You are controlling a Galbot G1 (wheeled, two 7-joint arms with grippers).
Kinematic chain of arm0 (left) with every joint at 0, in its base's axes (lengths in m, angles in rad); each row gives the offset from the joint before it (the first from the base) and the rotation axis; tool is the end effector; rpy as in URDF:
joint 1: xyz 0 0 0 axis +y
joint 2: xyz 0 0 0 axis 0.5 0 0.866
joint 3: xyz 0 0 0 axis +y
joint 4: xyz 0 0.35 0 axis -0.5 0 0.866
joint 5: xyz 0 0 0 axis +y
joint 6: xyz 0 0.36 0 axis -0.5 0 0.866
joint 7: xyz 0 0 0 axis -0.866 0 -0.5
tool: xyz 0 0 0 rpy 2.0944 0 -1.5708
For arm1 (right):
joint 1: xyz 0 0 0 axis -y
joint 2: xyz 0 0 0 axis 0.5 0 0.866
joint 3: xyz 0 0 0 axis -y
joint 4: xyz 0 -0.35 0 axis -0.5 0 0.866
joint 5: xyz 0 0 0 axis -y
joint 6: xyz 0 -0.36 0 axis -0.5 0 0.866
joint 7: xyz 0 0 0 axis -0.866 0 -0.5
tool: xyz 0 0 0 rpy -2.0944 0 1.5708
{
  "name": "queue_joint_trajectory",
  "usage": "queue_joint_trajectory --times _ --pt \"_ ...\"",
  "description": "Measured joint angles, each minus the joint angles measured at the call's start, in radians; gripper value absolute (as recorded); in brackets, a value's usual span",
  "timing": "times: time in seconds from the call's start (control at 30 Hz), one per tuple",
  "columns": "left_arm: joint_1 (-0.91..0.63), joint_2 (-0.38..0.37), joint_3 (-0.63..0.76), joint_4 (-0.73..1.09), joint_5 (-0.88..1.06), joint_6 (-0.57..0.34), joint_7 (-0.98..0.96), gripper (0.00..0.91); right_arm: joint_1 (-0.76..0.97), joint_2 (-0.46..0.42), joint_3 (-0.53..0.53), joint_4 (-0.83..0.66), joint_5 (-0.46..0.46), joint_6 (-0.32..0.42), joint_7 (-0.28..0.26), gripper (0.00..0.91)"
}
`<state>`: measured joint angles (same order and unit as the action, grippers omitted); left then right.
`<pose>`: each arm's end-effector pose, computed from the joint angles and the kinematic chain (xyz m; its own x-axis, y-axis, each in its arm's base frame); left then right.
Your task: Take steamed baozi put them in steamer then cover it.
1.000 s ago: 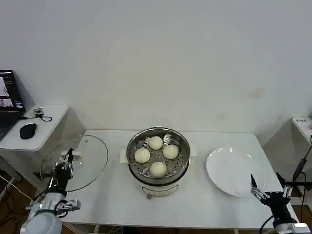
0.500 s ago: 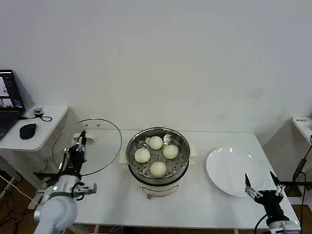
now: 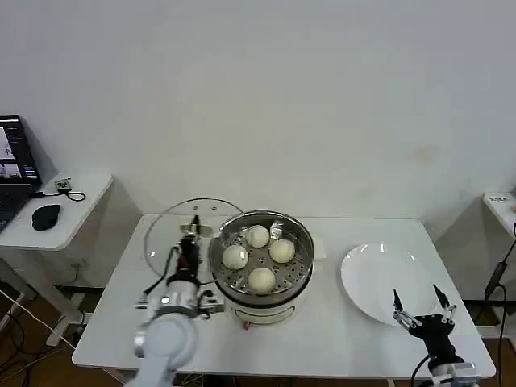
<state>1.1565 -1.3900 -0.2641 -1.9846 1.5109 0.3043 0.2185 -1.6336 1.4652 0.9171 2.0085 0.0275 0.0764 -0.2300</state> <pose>0.2930 -0.0463 -0.2506 -0.9985 0.0025 -0.0539 -0.0539 -0.0068 0.9985 0.1495 -0.1451 -0.3192 -0.9956 0.0638 0.0685 0.0441 0.9651 -0.2582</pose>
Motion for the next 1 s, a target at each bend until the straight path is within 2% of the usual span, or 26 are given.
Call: queue_joint_trajectory --times 0.17,0.4,1.0 --pt "-0.025 -0.08 0.053 0.025 0.081 0.001 0.009 0.0 0.004 0.007 -0.018 -0.006 -0.019 0.002 0.0 0.907" --pt "-0.054 -0.143 0.103 0.063 0.141 0.008 0.021 0.0 0.007 0.016 -0.042 -0.014 -0.041 0.004 0.0 0.907" --pt "-0.073 -0.201 0.177 0.151 0.169 0.013 0.03 0.0 0.014 0.025 -0.077 -0.028 -0.068 0.008 0.001 0.907"
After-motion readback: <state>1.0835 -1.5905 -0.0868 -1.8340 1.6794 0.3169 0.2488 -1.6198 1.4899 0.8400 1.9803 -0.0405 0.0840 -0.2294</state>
